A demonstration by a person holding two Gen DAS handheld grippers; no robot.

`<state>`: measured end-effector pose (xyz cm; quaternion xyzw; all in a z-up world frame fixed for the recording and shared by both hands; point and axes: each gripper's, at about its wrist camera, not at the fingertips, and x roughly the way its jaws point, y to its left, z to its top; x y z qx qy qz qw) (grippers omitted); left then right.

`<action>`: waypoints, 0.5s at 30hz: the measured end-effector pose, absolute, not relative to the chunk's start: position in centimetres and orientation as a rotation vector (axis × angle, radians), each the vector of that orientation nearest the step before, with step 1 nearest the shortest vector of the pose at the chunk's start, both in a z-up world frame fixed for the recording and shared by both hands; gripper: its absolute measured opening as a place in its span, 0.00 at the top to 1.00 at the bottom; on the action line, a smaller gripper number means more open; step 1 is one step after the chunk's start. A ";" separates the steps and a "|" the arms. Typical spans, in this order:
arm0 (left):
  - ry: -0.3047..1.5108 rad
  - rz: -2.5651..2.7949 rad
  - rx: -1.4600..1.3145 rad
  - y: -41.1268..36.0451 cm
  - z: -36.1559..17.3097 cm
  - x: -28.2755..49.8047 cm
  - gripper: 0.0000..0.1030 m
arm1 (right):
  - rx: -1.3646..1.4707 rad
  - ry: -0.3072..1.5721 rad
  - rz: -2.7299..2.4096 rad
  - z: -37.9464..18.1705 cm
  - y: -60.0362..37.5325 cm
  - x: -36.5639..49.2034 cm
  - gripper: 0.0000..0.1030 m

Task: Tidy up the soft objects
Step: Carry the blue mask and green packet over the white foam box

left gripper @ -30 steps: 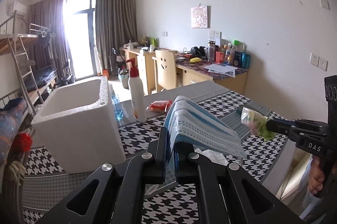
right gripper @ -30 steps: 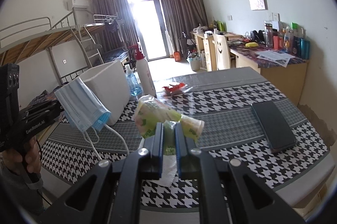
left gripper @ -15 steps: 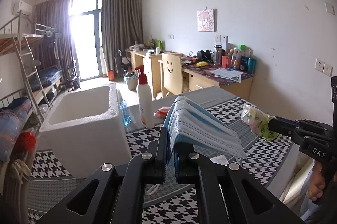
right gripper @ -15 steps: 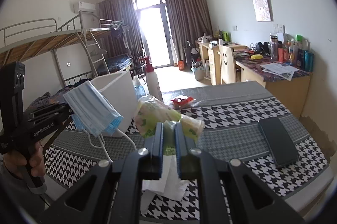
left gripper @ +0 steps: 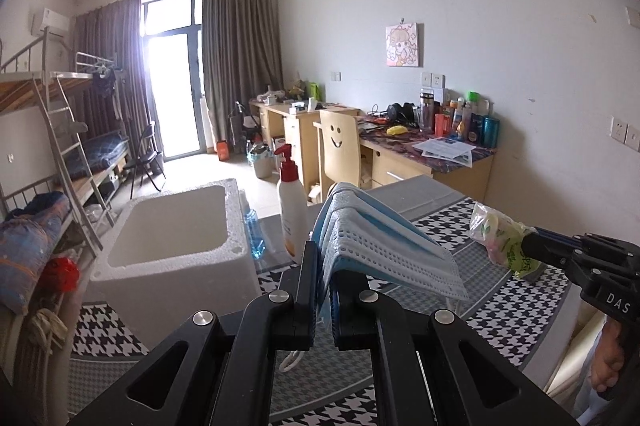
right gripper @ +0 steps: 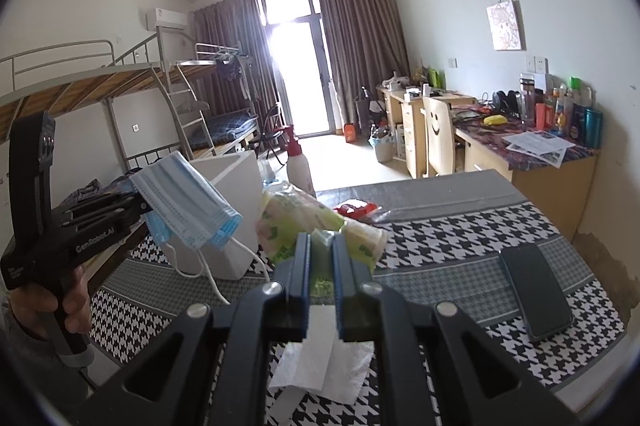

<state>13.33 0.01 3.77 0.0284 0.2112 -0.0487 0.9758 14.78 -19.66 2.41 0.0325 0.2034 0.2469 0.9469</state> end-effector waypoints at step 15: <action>0.409 -0.062 0.067 0.8 4.6 14.9 0.95 | 0.067 0.402 0.522 3.6 -18.5 16.3 0.88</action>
